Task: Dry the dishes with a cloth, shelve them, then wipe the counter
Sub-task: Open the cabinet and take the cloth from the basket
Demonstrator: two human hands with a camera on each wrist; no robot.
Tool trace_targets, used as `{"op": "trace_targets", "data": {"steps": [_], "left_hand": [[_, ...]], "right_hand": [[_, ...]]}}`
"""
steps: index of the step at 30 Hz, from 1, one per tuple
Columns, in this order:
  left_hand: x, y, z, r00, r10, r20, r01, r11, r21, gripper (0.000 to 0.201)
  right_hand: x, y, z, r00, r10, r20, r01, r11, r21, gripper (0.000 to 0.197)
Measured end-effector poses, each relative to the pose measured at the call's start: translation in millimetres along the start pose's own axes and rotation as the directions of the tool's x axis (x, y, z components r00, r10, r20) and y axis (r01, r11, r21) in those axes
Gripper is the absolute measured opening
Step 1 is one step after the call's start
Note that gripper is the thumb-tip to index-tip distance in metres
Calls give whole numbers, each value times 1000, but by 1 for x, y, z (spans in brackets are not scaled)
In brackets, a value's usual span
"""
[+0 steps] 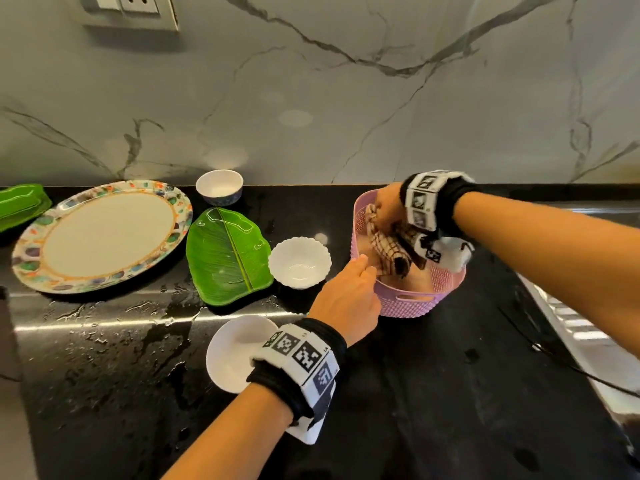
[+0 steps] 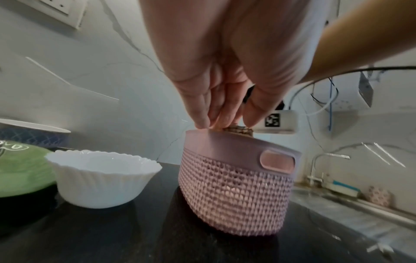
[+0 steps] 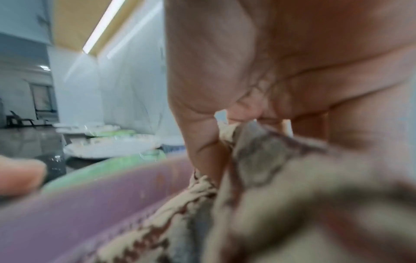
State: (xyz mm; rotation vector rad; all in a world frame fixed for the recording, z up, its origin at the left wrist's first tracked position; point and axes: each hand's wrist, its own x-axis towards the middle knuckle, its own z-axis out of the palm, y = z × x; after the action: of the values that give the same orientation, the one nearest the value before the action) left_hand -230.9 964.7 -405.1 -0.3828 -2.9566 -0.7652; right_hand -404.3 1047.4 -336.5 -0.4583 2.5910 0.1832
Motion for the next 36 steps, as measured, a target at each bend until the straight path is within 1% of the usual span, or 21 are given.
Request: {"op": "trace_targets", "data": {"steps": [3, 5, 7, 10, 12, 13, 15, 17, 18, 19, 20, 21, 22, 23, 24, 25, 27, 29, 32, 33, 36], "left_hand": [[-8, -7, -16, 990, -18, -142, 1, 993, -119, 45], [-16, -19, -36, 967, -53, -251, 8, 984, -177, 49], [-31, -35, -60, 947, -89, -308, 13, 971, -238, 59], [-64, -57, -99, 934, -51, -353, -77, 938, -338, 72], [-97, -73, -122, 932, -17, -361, -138, 906, -399, 73], [-115, -82, -131, 934, -23, -356, -146, 886, -440, 67], [-162, -109, -147, 940, -96, -329, -107, 830, -548, 49], [-216, -139, -159, 923, -240, -301, -48, 704, -708, 40], [-241, -155, -162, 901, -310, -303, -48, 623, -781, 40], [-270, -174, -166, 863, -389, -322, -52, 566, -823, 39], [-290, -188, -169, 822, -452, -346, -42, 558, -829, 37], [-318, -205, -173, 772, -511, -377, -29, 565, -824, 35], [-337, -216, -177, 729, -563, -390, -9, 562, -827, 32], [-356, -227, -180, 689, -604, -402, -5, 550, -835, 29], [-378, -240, -186, 642, -643, -416, 5, 547, -837, 26], [-391, -251, -189, 608, -671, -425, 20, 548, -836, 24], [-418, -274, -196, 538, -725, -430, 86, 555, -828, 23], [-435, -297, -205, 482, -772, -414, 146, 537, -831, 25], [-449, -329, -217, 433, -808, -400, 187, 515, -837, 22], [-452, -339, -221, 424, -806, -414, 196, 528, -826, 22], [-454, -386, -240, 386, -787, -482, 203, 582, -787, 27]], "right_hand": [[-44, 4, -21, 987, -79, -141, 76, 997, -25, 31], [-88, -5, -26, 950, -186, -250, 201, 979, 37, 34], [-128, -23, -23, 903, -287, -319, 341, 931, 128, 32], [-175, -61, -15, 810, -474, -346, 569, 779, 264, 34], [-194, -101, -6, 752, -564, -340, 659, 649, 381, 38], [-200, -121, -1, 738, -584, -339, 672, 590, 448, 38], [-202, -170, 17, 710, -622, -330, 667, 442, 600, 41], [-199, -224, 40, 675, -648, -353, 655, 307, 690, 40], [-197, -250, 51, 669, -655, -352, 635, 257, 728, 38], [-194, -284, 64, 665, -664, -341, 602, 207, 771, 35], [-193, -311, 76, 666, -670, -329, 569, 171, 804, 31], [-191, -345, 90, 650, -693, -311, 547, 143, 825, 26], [-193, -371, 99, 633, -713, -301, 533, 120, 837, 28], [-195, -396, 109, 613, -736, -285, 520, 105, 847, 44], [-197, -426, 117, 576, -775, -259, 506, 89, 858, 60], [-199, -447, 125, 557, -796, -236, 494, 89, 865, 69], [-198, -490, 136, 526, -823, -215, 518, 110, 848, 73], [-192, -528, 142, 518, -824, -229, 555, 120, 823, 64], [-177, -574, 137, 570, -783, -247, 532, 122, 838, 59], [-169, -587, 132, 583, -777, -239, 520, 131, 844, 59], [-139, -634, 115, 588, -766, -261, 547, 139, 825, 60]]}}
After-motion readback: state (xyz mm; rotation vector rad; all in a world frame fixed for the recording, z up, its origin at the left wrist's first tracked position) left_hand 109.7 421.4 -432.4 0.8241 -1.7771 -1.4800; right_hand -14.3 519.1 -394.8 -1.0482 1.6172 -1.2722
